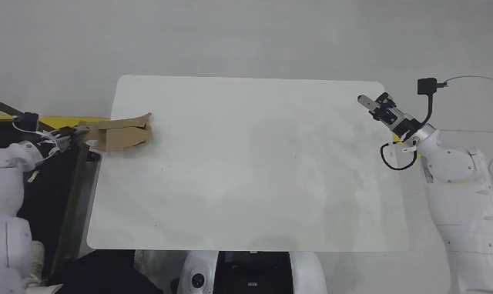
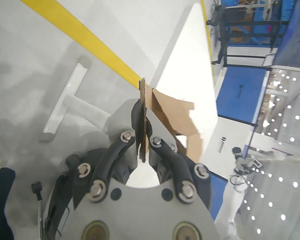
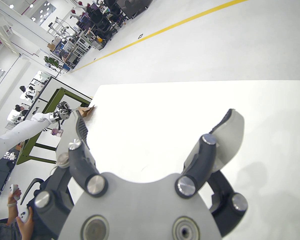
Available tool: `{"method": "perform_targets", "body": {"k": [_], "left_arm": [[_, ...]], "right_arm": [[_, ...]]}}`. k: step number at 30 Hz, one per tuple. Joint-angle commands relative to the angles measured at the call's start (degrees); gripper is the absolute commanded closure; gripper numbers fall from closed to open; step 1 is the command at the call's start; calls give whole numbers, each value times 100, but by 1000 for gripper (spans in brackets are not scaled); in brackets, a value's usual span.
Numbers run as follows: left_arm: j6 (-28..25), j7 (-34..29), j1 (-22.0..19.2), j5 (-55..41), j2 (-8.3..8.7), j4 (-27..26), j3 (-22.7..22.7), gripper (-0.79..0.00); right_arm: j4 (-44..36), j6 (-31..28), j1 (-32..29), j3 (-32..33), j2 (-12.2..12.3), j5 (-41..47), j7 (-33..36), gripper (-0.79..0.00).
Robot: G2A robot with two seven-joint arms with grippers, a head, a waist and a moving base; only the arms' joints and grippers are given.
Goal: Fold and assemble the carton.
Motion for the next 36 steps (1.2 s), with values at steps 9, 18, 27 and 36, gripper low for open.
{"method": "perform_targets", "body": {"k": [9,18,27,36], "left_arm": [[-68,-447,-151,-943,85,-333,-399,0],[64,-807,-234,-1427,-59,-896,-355,0],[521,-930,-301,-1769,-316,-1614,-8,0],[1014,-787,-300,-2153,-623,-2630,525,0]], "right_arm": [[0,0,0,0,0,0,0,-785],[0,0,0,0,0,0,0,-785],[0,0,0,0,0,0,0,-785],[0,0,0,0,0,0,0,-785]]}}
